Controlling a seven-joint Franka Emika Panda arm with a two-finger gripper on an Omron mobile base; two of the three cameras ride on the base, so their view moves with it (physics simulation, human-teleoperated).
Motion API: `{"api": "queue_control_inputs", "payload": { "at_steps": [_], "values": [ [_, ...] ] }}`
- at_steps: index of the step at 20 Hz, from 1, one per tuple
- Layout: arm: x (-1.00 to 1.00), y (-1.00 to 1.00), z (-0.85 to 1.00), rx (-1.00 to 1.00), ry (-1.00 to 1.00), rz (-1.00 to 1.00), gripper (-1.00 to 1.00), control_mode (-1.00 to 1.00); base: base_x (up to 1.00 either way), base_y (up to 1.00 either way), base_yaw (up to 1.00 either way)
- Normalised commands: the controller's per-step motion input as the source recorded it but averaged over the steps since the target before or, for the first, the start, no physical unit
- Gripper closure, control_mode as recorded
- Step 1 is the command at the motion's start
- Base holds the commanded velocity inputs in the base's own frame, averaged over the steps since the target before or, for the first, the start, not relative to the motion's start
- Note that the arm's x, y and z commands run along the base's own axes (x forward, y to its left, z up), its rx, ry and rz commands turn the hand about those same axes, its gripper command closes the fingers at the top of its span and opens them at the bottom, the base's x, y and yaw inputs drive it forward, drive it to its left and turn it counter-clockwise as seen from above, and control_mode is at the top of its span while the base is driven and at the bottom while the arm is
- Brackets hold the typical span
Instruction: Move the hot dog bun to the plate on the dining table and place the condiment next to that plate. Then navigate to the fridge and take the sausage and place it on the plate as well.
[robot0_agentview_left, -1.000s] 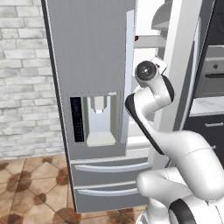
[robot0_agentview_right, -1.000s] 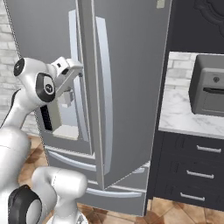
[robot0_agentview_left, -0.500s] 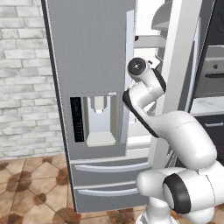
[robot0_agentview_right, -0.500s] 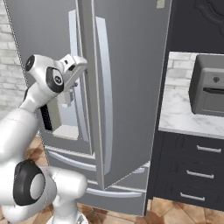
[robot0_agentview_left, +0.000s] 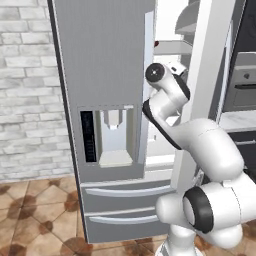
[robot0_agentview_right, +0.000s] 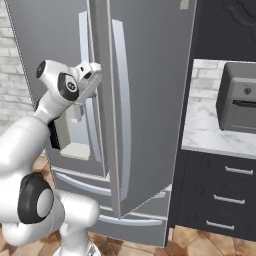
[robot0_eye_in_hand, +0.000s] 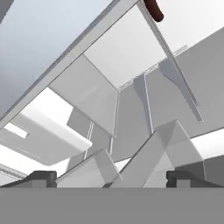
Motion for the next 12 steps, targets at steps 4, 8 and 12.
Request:
{"api": "queue_control_inputs", "payload": {
  "at_steps": [4, 8, 12],
  "values": [
    [-0.13, -0.75, 0.0, 0.0, 0.0, -0.11, -1.0, -1.0, 0.0, 0.0, 0.0],
    [-0.51, -0.89, 0.0, 0.01, 0.0, -0.12, -1.0, -1.0, 0.0, 0.0, 0.0],
    [-0.56, -0.94, 0.0, 0.03, 0.0, -0.12, -1.0, -1.0, 0.0, 0.0, 0.0]
  ]
}}
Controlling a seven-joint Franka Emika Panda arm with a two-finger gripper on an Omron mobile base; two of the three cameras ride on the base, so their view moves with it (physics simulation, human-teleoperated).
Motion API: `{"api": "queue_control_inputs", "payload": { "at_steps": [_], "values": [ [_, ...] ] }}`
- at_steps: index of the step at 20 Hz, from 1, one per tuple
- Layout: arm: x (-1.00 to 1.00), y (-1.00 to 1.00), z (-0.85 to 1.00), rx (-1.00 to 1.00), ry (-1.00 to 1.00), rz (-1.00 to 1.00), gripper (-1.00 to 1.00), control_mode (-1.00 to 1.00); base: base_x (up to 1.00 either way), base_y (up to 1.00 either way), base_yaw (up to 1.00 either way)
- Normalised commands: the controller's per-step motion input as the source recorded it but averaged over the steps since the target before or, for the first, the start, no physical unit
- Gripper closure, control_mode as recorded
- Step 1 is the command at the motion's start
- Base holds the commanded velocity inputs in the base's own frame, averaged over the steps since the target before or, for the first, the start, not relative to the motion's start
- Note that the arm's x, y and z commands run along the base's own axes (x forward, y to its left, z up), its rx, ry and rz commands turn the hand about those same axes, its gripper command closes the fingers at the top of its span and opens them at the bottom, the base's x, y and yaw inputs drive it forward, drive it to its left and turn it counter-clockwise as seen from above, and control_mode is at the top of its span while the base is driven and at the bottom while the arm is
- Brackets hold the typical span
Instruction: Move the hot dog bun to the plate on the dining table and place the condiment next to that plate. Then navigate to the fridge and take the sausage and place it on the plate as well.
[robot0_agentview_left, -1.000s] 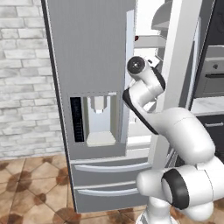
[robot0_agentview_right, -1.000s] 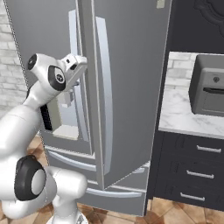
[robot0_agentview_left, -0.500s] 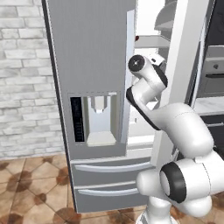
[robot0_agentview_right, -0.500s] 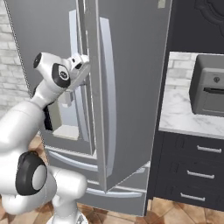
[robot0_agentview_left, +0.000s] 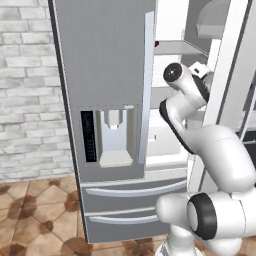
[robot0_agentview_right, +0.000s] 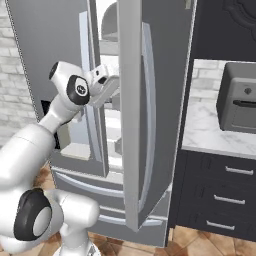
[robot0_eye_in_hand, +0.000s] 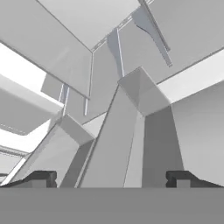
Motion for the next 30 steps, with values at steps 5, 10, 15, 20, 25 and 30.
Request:
{"api": "queue_control_inputs", "payload": {
  "at_steps": [5, 10, 15, 20, 25, 30],
  "values": [
    [-0.45, -0.96, 0.0, 0.03, 0.0, -0.1, -1.0, -1.0, 0.0, 0.0, 0.0],
    [-0.37, -1.0, 0.0, 0.05, 0.0, -0.07, -1.0, -1.0, 0.0, 0.0, 0.0],
    [-0.24, -0.9, 0.0, 0.06, -0.01, -0.06, -1.0, -1.0, 0.0, 0.0, 0.0],
    [-0.41, -0.18, 0.0, 0.01, -0.21, 0.01, -1.0, -1.0, 0.0, 0.0, 0.0],
    [-0.6, 0.51, 0.01, 0.0, -0.24, 0.01, -1.0, -1.0, 0.0, 0.0, 0.0],
    [-0.28, 0.98, 0.01, 0.0, -0.04, 0.0, -1.0, -1.0, 0.0, 0.0, 0.0]
  ]
}}
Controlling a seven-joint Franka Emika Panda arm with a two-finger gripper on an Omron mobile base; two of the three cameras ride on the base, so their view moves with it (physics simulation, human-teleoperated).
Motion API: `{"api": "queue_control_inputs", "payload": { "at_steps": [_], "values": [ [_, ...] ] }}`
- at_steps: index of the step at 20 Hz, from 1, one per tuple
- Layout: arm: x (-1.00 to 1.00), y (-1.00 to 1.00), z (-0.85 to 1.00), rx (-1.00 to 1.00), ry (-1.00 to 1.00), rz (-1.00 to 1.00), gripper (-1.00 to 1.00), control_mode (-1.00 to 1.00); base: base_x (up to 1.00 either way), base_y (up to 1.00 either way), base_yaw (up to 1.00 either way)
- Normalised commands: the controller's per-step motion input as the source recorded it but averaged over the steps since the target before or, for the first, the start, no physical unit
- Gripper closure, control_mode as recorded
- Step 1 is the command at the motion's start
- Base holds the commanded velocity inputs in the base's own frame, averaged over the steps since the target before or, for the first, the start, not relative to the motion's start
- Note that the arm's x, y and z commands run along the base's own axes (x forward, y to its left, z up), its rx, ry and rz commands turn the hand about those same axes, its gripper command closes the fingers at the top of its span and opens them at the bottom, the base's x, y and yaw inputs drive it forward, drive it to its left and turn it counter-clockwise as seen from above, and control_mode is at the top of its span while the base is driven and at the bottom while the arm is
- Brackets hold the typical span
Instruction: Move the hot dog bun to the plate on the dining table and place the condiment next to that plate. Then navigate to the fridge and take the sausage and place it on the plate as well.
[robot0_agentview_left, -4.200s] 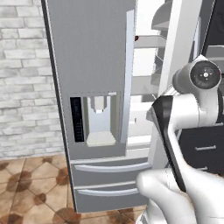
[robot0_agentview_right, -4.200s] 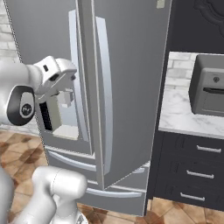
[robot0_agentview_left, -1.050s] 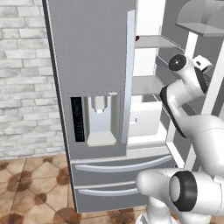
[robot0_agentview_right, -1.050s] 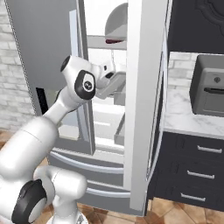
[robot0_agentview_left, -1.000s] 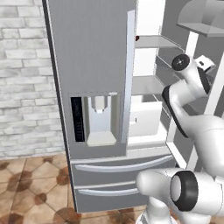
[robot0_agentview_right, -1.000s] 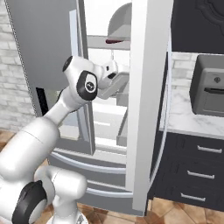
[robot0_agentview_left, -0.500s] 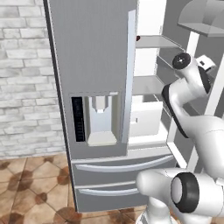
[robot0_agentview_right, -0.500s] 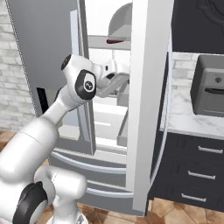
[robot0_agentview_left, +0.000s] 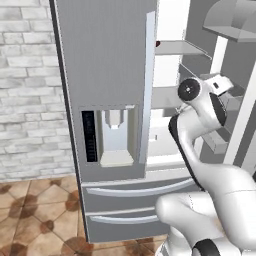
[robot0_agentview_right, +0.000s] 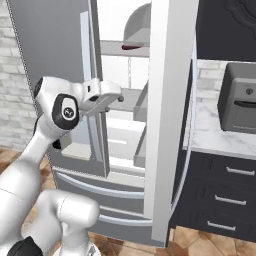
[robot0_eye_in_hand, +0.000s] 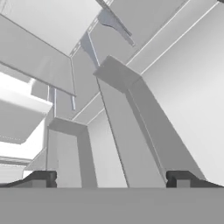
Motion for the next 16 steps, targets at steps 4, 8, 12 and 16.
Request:
{"api": "queue_control_inputs", "payload": {
  "at_steps": [4, 8, 12, 16],
  "values": [
    [-0.15, 1.0, 0.0, 0.01, 0.0, 0.0, -1.0, -1.0, 0.0, 0.0, 0.0],
    [-0.02, 1.0, 0.0, 0.06, 0.0, 0.0, -1.0, -1.0, 0.0, 0.0, 0.0],
    [0.0, 1.0, 0.0, 0.14, 0.0, 0.0, -1.0, -1.0, 0.0, 0.0, 0.0],
    [0.08, 0.79, 0.0, 0.26, 0.0, 0.01, -1.0, -1.0, 0.0, 0.0, 0.0]
  ]
}}
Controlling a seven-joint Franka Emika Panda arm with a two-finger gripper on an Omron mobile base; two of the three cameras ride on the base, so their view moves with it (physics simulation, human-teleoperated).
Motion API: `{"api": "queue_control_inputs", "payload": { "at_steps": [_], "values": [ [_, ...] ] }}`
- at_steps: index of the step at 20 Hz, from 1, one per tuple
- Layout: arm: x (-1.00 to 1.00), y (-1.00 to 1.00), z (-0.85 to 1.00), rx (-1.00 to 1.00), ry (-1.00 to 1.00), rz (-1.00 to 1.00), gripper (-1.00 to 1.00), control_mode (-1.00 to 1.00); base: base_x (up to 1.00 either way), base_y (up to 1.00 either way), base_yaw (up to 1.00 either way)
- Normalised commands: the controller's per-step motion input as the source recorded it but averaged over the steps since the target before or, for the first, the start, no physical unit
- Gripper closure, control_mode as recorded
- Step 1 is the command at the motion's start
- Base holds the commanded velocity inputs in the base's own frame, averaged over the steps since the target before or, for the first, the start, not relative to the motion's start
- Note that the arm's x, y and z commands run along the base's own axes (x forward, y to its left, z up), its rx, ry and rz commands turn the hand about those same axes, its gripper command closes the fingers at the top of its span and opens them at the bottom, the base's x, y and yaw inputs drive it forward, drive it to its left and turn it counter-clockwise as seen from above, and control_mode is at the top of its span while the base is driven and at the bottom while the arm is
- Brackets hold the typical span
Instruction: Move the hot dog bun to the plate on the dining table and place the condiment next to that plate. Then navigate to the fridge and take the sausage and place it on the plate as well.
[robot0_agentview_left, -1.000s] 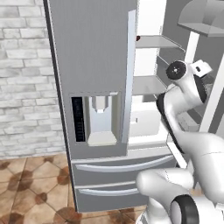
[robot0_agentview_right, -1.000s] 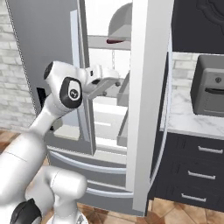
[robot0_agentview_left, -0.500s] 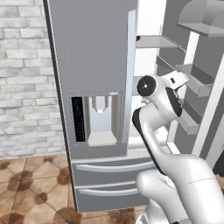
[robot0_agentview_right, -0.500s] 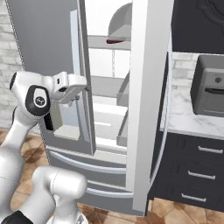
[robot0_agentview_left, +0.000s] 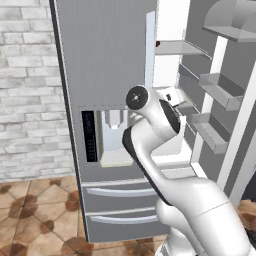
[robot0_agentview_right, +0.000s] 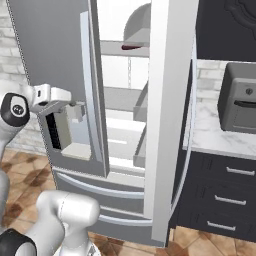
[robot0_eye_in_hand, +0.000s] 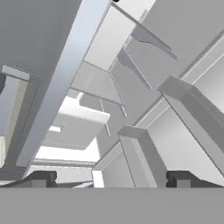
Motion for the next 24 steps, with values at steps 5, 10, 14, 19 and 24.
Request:
{"api": "queue_control_inputs", "payload": {
  "at_steps": [5, 10, 14, 19, 24],
  "values": [
    [0.53, 0.08, 0.0, 0.33, -0.04, 0.05, -1.0, -1.0, 0.0, 0.0, 0.0],
    [0.43, -0.03, 0.0, 0.17, -0.14, 0.01, -1.0, -1.0, 0.0, 0.0, 0.0],
    [0.57, -0.07, 0.0, 0.11, -0.02, 0.01, -1.0, -1.0, 0.0, 0.0, 0.0],
    [0.62, -0.15, 0.0, 0.07, 0.0, 0.06, -1.0, -1.0, 0.0, 0.0, 0.0],
    [0.67, -0.02, 0.0, 0.01, 0.0, 0.08, -1.0, -1.0, 0.0, 0.0, 0.0]
  ]
}}
